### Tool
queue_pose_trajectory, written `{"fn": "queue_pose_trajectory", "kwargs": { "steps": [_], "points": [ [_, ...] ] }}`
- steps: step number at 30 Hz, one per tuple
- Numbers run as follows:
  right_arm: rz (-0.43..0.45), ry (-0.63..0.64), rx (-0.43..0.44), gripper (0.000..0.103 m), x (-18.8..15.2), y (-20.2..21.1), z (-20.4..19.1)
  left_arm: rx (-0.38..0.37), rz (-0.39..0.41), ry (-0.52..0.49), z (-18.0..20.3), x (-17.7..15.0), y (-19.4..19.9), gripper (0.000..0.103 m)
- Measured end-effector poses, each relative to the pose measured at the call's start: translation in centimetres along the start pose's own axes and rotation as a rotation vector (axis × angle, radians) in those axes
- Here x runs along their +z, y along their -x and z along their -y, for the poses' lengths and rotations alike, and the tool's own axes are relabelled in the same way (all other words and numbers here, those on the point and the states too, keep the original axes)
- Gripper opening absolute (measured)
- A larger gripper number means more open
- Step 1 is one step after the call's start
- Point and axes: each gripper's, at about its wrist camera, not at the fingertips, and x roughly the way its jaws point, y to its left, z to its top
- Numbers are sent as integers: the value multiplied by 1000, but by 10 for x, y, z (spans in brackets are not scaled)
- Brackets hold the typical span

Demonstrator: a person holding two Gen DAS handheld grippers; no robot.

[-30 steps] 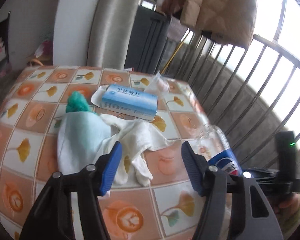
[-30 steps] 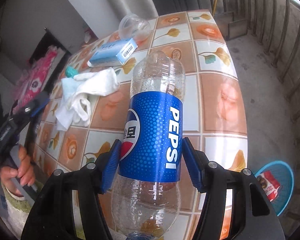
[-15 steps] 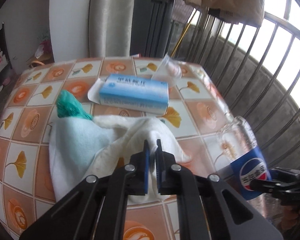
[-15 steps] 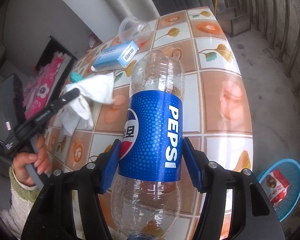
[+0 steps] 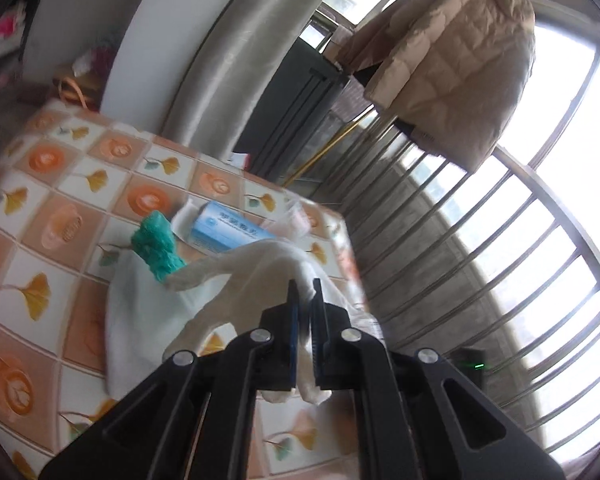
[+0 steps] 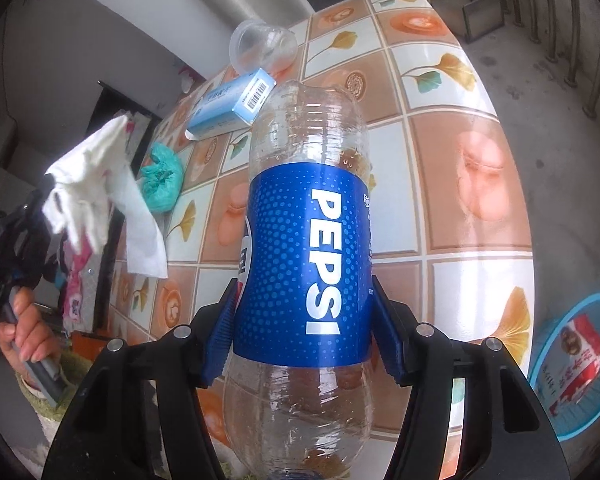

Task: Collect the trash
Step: 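Carry the white cloth and Pepsi bottle over the blue wastebasket with both grippers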

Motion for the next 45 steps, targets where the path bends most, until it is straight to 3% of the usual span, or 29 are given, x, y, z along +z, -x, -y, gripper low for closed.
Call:
{"fn": "queue_pose_trajectory", "kwargs": {
  "steps": [4, 9, 13, 16, 19, 27, 31, 35, 39, 43, 44, 45],
  "points": [
    [43, -12, 16, 55, 0, 13, 1, -108, 24, 58, 2, 0, 18, 4],
    [115, -9, 41, 55, -2, 42, 3, -141, 49, 40, 16, -1, 35, 4],
    [172, -15, 70, 55, -10, 71, 12, -301, 37, 82, 30, -4, 43, 4],
    [216, -26, 80, 55, -18, 96, 23, -331, 26, 81, 45, -9, 43, 4],
    [267, -33, 68, 55, -29, 122, 34, -347, -16, 43, 71, -21, 33, 4],
    [359, -136, -110, 55, -64, 187, 97, -438, -211, -90, 165, -75, -26, 4],
    [356, -232, -188, 55, -90, 201, 138, -441, -368, -166, 215, -119, -80, 4],
    [335, -345, -272, 55, -122, 204, 188, -384, -526, -241, 255, -176, -141, 4],
    [302, -498, -282, 55, -151, 206, 240, -329, -678, -313, 286, -239, -200, 4],
    [293, -601, -282, 55, -167, 207, 272, -242, -744, -386, 297, -293, -248, 5],
    [293, -615, -288, 55, -169, 206, 276, -213, -779, -393, 295, -309, -264, 7],
    [289, -628, -292, 55, -171, 203, 282, -192, -812, -401, 291, -320, -276, 18]
  ]
}}
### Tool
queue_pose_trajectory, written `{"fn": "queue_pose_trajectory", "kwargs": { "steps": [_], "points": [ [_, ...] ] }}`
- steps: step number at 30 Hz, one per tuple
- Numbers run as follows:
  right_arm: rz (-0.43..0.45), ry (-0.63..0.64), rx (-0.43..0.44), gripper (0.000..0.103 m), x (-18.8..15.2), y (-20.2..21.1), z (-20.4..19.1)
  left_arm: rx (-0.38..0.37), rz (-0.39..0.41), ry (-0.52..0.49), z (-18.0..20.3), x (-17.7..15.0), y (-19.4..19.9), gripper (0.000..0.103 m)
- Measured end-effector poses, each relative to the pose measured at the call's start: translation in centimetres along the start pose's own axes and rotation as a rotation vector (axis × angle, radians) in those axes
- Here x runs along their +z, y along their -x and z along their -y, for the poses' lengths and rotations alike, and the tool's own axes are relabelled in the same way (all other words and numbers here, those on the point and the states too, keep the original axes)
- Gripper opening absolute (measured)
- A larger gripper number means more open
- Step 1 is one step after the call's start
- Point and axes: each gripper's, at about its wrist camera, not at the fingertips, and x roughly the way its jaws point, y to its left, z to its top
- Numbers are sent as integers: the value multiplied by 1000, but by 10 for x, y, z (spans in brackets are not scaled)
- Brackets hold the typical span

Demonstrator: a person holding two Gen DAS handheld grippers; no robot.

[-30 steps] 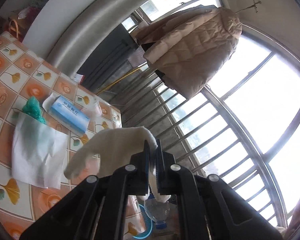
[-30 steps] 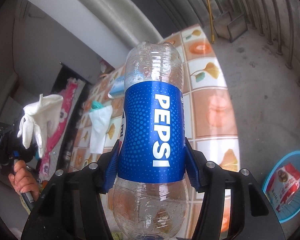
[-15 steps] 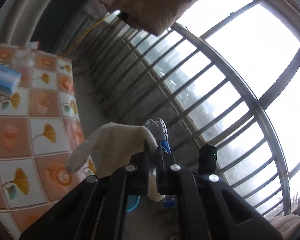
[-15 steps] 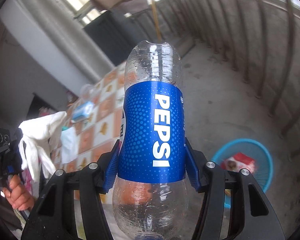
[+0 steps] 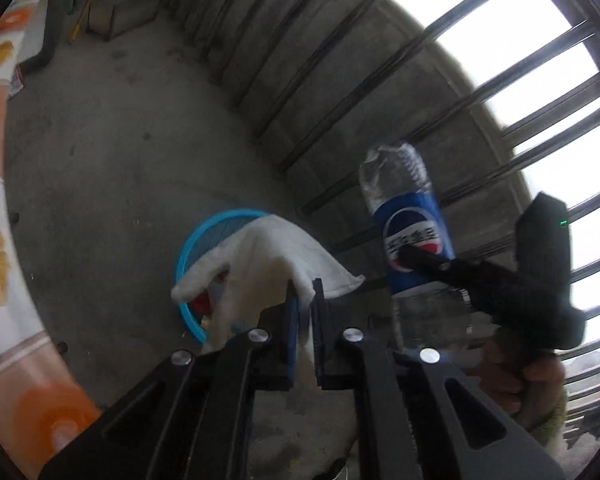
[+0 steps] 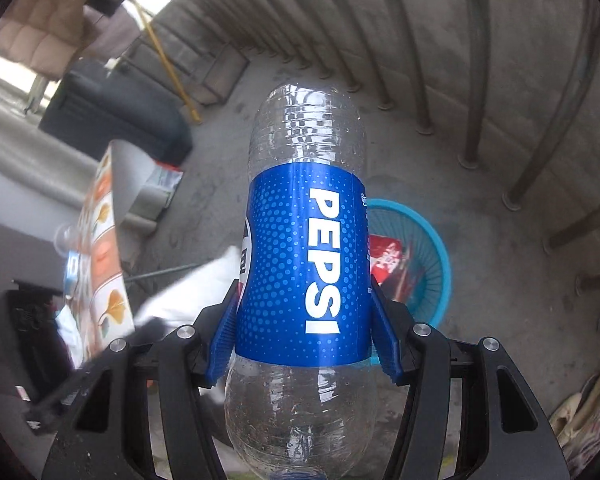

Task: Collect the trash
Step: 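Carry the white cloth and Pepsi bottle over the blue wastebasket with both grippers, then open the left gripper to drop the white cloth into the wastebasket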

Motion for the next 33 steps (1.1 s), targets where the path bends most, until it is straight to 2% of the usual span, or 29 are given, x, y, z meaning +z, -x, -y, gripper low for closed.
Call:
{"fn": "queue_pose_trajectory", "kwargs": {
  "steps": [2, 3, 5, 12, 17, 20, 22, 29, 33],
  "points": [
    [-12, -15, -22, 56, -4, -7, 10, 40, -92, 42, -16, -5, -32, 31],
    [-28, -33, -33, 56, -6, -15, 17, 32, -109, 80, -23, -7, -37, 31],
    [-57, -59, -52, 56, -7, -27, 26, -20, -76, 135, -34, -8, -31, 31],
    [-246, -162, -111, 56, -25, -76, 67, -24, 87, 118, -43, 6, 34, 32],
    [-314, -126, -172, 58, -19, -113, 74, -50, 182, 78, -41, 7, 83, 32],
    [-320, -102, -231, 60, -15, -129, 77, -61, 229, 75, -45, -2, 112, 32],
    [-291, -124, -265, 69, -14, -128, 83, -63, 259, 78, -50, -9, 130, 32],
    [-226, -122, -233, 70, -11, -120, 87, -41, 351, 89, -65, -29, 173, 32],
    [-211, -79, -275, 70, -12, -124, 80, -23, 384, 103, -75, -38, 189, 32]
  ]
}}
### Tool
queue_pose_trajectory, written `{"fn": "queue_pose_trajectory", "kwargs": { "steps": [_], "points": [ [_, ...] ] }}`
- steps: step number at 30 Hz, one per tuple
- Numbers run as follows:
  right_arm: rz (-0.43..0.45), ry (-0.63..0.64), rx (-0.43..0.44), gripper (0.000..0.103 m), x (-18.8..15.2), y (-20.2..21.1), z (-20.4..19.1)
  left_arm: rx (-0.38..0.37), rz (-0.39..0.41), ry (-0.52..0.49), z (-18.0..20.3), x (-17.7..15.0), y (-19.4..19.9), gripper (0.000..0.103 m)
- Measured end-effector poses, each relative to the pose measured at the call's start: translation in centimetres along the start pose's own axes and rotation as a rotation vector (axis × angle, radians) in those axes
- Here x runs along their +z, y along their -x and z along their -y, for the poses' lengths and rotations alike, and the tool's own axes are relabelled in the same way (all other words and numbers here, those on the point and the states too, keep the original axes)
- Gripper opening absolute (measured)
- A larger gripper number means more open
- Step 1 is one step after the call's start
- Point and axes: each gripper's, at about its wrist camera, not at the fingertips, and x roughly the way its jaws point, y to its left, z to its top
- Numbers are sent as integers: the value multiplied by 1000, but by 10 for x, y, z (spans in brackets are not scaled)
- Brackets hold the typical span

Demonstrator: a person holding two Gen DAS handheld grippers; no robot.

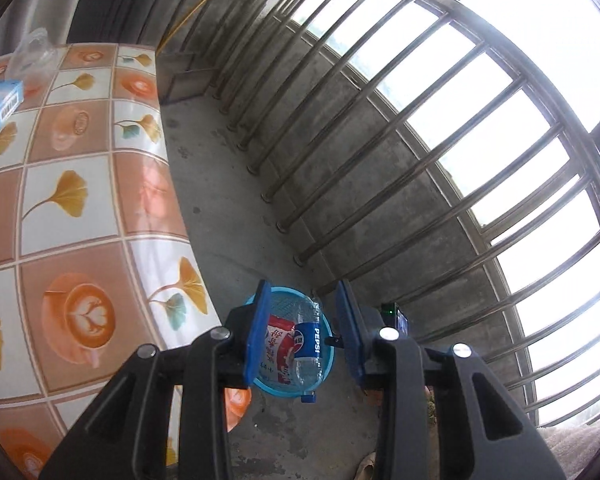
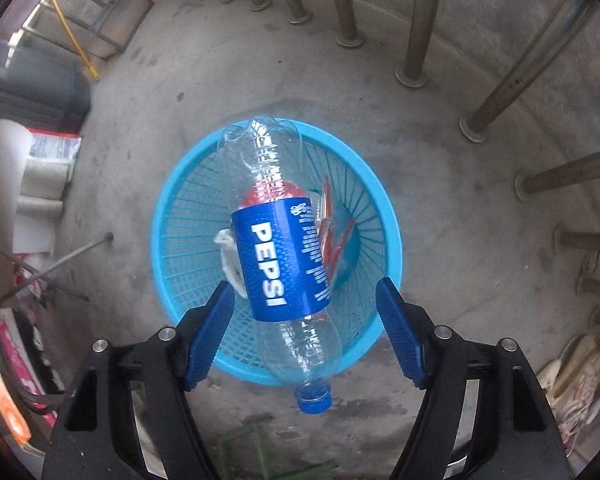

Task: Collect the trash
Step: 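Open the left gripper to drop the white cloth into the wastebasket, then lower the Pepsi bottle into the wastebasket and open the right gripper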

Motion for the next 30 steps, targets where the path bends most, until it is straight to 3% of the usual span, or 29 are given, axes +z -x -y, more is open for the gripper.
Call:
{"fn": "queue_pose_trajectory", "kwargs": {
  "steps": [11, 19, 20, 22, 26, 30],
  "points": [
    [2, 81, -80, 65, 0, -19, -24, 88, 147, 3, -31, -1, 69, 33],
    [-42, 80, -93, 74, -4, -53, -22, 150, 220, 77, -64, -10, 108, 37],
    [-55, 84, -95, 73, -4, -58, -23, 155, 224, 85, -67, -11, 112, 37],
    [-79, 83, -90, 57, -6, -64, -24, 160, 226, 97, -72, -13, 116, 37],
    [-85, 75, -106, 56, -9, -52, -21, 158, 233, 102, -74, -17, 120, 37],
    [-187, 54, -119, 56, -13, -30, -10, 149, 238, 95, -75, -17, 121, 37]
  ]
}}
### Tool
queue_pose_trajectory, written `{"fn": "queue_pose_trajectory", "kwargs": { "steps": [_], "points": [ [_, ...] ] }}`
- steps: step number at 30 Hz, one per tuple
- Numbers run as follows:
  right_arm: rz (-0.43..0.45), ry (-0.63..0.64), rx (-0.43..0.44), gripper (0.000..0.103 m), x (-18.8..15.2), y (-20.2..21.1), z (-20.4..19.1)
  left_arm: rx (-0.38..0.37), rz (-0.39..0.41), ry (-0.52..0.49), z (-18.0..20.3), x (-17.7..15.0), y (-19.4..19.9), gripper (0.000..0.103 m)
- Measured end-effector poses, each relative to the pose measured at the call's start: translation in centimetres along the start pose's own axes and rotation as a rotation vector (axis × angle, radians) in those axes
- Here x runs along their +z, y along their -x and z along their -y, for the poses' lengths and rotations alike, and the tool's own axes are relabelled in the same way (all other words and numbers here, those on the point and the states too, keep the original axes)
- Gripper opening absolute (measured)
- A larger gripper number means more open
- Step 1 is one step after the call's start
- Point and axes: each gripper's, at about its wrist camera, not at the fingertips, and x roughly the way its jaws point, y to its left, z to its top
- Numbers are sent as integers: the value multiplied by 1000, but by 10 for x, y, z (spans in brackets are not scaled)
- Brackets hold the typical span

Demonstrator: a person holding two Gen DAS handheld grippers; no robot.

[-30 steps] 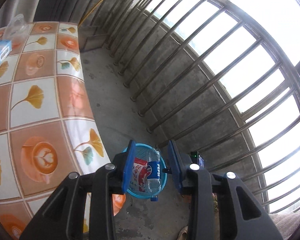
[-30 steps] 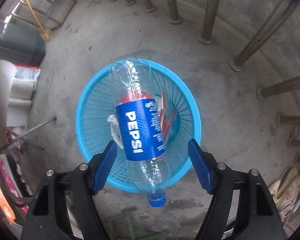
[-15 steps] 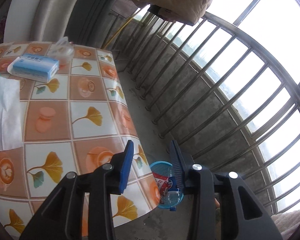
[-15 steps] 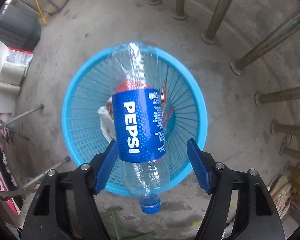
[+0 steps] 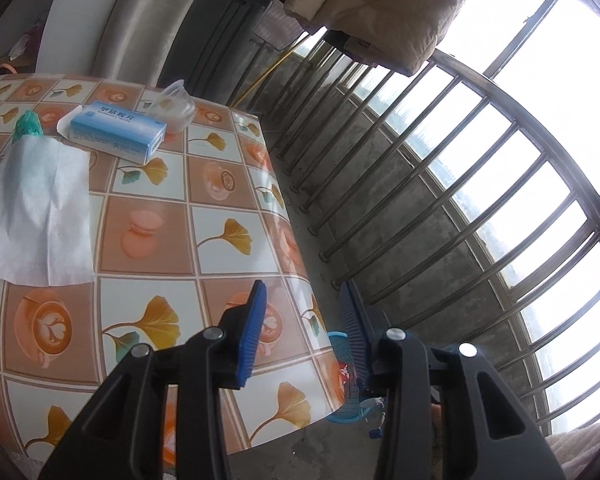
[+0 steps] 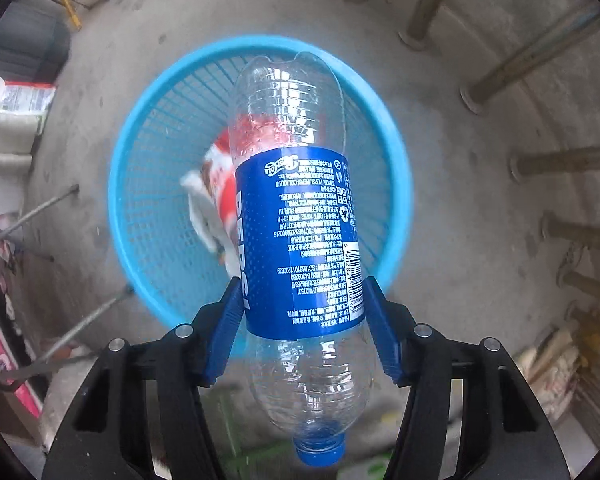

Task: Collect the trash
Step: 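Lower the Pepsi bottle into the wastebasket and open the right gripper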

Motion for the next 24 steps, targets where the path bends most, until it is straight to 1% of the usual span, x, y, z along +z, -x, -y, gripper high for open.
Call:
{"fn": "queue_pose_trajectory", "kwargs": {
  "steps": [4, 6, 8, 9, 12, 15, 18, 21, 22, 24],
  "points": [
    [-194, 14, 17, 57, -4, 0, 10, -11, -2, 12, -5, 0, -1, 37],
    [-267, 11, 22, 57, -2, -7, 10, -14, -1, 17, -7, 0, 0, 37],
    [-312, -2, 16, 58, 4, -15, 9, -13, -5, 21, -9, -2, 1, 37],
    [-328, -4, -7, 58, 9, -20, 6, -13, -8, 21, -10, -2, 1, 37],
    [-329, -4, -73, 59, 27, -26, 1, -6, -9, 19, -11, -2, 3, 37],
    [-298, -4, -108, 57, 46, -28, -8, 0, -3, 26, -16, -2, 4, 37],
    [-245, 16, -131, 58, 59, -27, -21, 2, 1, 43, -20, -1, 4, 37],
    [-187, 27, -105, 58, 66, -28, -34, 4, 0, 48, -23, -2, 3, 37],
    [-165, 50, -109, 57, 67, -30, -40, 4, -2, 49, -24, -2, 3, 37],
    [-152, 95, -145, 57, 67, -36, -50, 7, -8, 51, -25, -3, 2, 37]
  ]
}}
